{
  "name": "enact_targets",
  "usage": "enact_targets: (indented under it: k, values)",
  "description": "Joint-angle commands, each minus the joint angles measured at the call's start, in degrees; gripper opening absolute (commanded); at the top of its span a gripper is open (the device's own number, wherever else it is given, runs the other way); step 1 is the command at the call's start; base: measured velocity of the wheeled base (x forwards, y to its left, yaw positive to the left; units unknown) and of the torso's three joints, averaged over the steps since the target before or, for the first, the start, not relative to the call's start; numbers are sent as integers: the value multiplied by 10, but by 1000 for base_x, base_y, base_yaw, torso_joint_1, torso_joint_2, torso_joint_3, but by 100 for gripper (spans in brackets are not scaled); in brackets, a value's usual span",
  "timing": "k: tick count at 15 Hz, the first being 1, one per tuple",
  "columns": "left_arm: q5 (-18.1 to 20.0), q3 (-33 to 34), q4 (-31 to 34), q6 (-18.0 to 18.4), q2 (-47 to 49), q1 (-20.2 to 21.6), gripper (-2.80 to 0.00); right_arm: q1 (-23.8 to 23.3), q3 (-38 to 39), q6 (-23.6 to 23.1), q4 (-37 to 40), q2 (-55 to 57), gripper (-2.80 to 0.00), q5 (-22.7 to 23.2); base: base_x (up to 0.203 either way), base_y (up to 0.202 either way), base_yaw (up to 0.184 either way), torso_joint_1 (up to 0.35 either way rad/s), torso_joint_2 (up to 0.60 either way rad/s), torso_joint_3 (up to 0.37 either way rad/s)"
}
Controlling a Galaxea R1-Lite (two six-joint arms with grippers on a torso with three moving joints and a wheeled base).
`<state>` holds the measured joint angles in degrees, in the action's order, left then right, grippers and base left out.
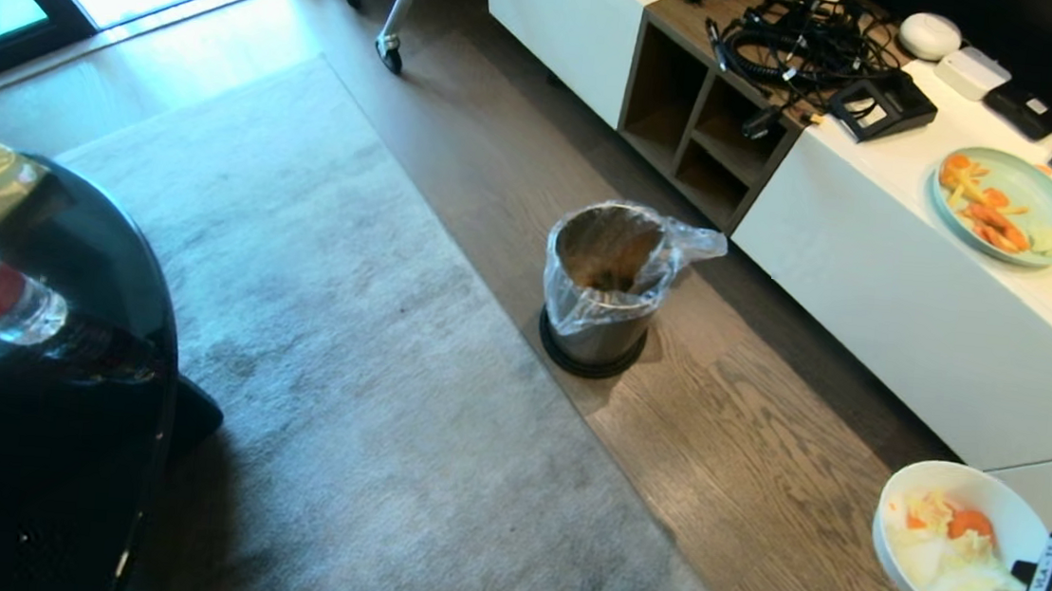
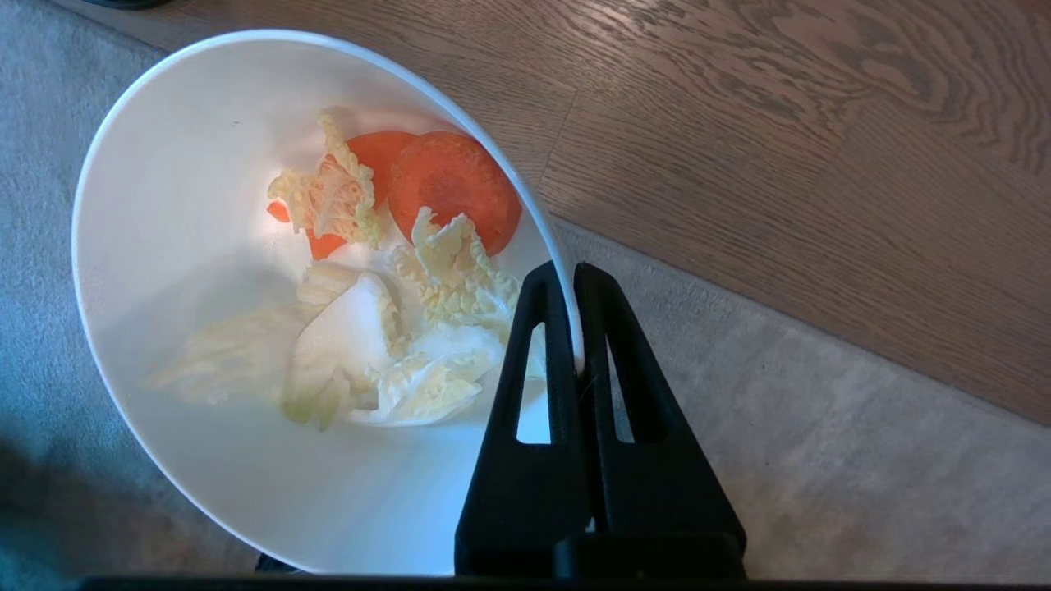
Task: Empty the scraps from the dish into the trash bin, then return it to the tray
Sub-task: Move the bowl over the trash can
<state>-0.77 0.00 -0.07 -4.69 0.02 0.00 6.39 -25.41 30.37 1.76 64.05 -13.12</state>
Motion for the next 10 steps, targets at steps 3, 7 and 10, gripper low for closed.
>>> enact_targets:
  k: [3, 7, 10]
  values:
    - [0, 0, 0, -1, 0, 0, -280, 0, 4, 2, 0, -5, -280, 0, 0, 0, 0, 3, 0, -199]
    - [0, 0, 0, -1, 0, 0, -280, 0, 4, 2, 0, -5, -280, 0, 0, 0, 0, 2, 4, -200]
    - [0, 0, 0, -1, 0, 0, -280, 0, 4, 3, 1, -5, -280, 0, 0, 0, 0, 2, 3, -138]
